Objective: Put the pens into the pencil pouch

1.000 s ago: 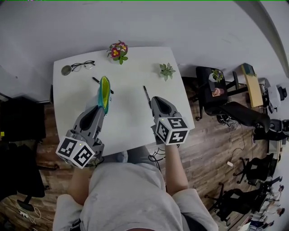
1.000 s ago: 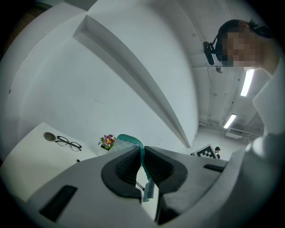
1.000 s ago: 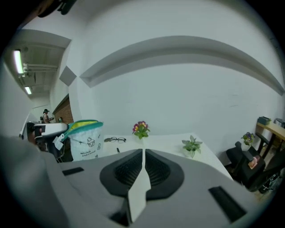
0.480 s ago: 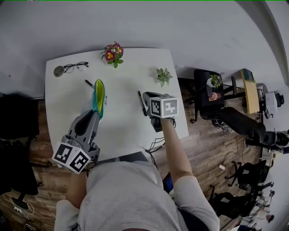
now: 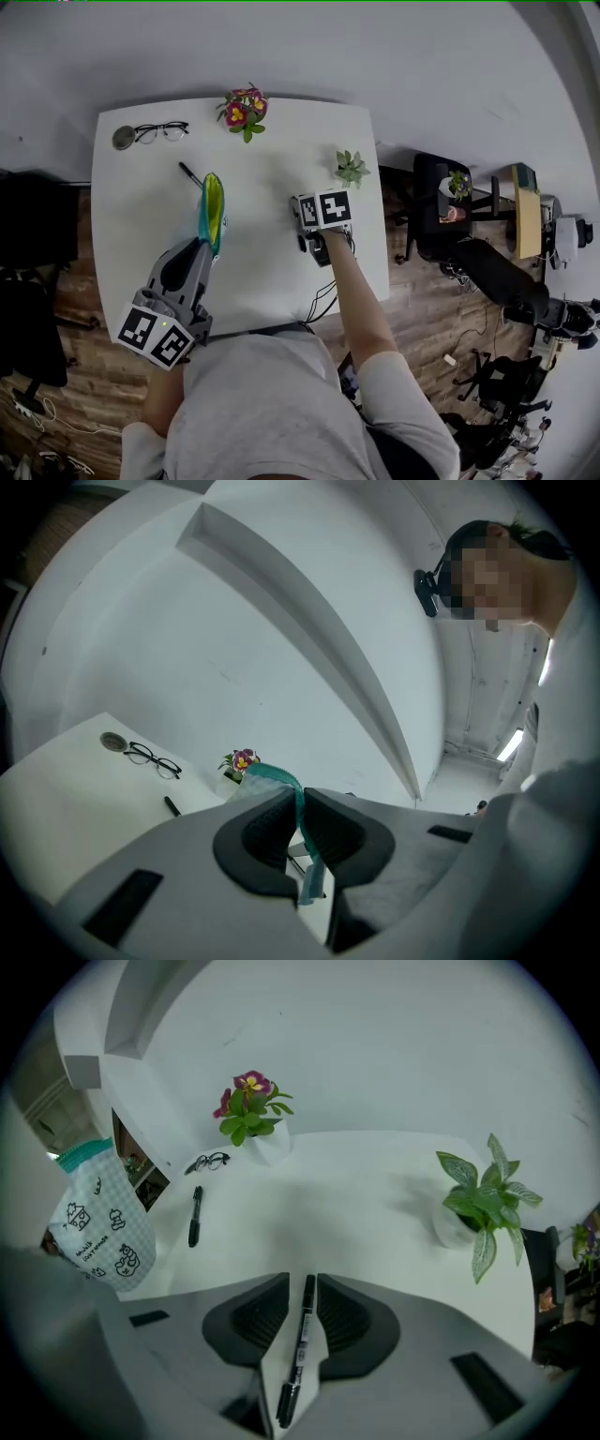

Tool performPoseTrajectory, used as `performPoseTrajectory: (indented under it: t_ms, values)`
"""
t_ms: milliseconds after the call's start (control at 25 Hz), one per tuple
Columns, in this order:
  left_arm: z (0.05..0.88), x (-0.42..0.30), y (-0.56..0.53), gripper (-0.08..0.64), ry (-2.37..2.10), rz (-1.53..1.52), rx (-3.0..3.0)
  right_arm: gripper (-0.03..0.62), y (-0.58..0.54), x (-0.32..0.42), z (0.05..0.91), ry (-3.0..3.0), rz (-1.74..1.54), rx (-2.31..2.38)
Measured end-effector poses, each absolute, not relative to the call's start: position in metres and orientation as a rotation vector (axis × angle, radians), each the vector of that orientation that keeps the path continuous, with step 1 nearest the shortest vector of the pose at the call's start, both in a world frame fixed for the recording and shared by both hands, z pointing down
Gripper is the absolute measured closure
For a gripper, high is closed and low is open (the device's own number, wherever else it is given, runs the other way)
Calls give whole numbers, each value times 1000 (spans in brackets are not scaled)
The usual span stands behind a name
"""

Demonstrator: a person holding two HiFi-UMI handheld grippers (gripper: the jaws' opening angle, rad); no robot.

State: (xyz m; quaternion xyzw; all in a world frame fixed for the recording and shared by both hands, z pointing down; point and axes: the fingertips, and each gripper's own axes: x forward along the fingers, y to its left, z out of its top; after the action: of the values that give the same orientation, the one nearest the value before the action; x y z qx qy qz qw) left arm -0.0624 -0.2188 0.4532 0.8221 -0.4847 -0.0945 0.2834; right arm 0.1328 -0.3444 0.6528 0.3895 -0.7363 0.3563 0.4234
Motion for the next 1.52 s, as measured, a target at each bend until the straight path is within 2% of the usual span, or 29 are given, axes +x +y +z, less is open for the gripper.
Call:
performPoseTrajectory:
  t_ms: [200, 400, 520, 880, 1520]
  values:
    - [456, -65, -218, 512, -1326, -250, 2178, 489, -347, 129, 668, -1780, 840, 939]
    - [457, -67, -217, 512, -1334, -253, 2173, 538, -350, 132, 670, -1755, 769, 976]
    - [456, -65, -215, 512, -1323, -252, 2184, 541, -350, 128, 661, -1814, 813, 1029]
    - [447, -55, -210, 512, -1250, -253, 2240, 541, -349, 103, 571, -2169, 777, 1224]
    - [424, -48, -189, 512, -1132, -228, 2372, 541, -297, 72, 413, -2663, 417, 1477]
